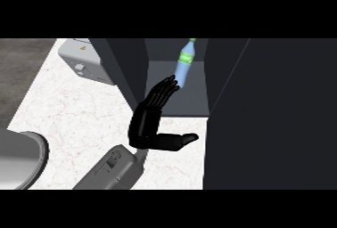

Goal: Pick up the bottled water, place it into the cabinet and close the cabinet

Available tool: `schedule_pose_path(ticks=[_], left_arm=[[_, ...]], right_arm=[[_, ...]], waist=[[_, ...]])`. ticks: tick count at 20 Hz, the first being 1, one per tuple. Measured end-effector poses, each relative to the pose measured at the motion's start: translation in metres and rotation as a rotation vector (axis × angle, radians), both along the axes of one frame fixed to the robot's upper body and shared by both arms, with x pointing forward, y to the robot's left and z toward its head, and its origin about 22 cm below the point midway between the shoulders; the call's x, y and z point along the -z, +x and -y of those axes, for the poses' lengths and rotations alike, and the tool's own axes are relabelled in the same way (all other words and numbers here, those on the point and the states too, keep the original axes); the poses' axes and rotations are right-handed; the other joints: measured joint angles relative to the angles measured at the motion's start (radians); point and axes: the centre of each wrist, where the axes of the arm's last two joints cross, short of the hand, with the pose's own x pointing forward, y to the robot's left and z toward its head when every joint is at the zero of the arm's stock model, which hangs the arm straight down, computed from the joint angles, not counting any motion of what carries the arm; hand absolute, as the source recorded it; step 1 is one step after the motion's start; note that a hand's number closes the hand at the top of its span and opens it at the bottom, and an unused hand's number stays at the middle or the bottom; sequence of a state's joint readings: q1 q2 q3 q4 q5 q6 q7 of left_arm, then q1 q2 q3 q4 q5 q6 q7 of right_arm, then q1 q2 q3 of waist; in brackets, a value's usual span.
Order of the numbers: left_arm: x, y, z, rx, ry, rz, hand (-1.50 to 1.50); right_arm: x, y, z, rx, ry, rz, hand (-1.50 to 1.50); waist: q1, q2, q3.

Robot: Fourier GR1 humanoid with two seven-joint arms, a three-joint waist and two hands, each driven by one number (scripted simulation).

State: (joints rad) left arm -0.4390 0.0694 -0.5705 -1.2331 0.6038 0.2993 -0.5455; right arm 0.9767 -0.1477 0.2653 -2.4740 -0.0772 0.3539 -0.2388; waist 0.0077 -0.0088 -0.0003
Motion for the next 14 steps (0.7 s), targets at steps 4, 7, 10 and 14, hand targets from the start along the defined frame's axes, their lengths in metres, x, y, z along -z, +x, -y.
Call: schedule_pose_path(ticks=[4,7,10,14], left_arm=[[0.002,-0.025,-0.015,0.024,-0.011,-0.026,1.5],[0.004,-0.041,-0.04,0.01,-0.007,-0.036,1.5],[0.002,-0.054,-0.06,-0.017,-0.009,-0.037,-1.5],[0.001,-0.069,-0.091,-0.062,-0.012,-0.04,-1.5]], right_arm=[[-0.003,0.0,0.001,-0.104,-0.046,-0.009,1.5],[-0.004,-0.002,0.002,-0.19,-0.072,-0.029,1.5],[-0.005,-0.004,0.001,-0.293,-0.079,-0.041,1.5],[-0.006,-0.005,-0.004,-0.387,-0.062,-0.025,1.5]], waist=[[0.003,0.0,-0.001],[0.002,-0.001,-0.001],[0.0,-0.002,-0.001],[-0.003,-0.004,-0.002]])
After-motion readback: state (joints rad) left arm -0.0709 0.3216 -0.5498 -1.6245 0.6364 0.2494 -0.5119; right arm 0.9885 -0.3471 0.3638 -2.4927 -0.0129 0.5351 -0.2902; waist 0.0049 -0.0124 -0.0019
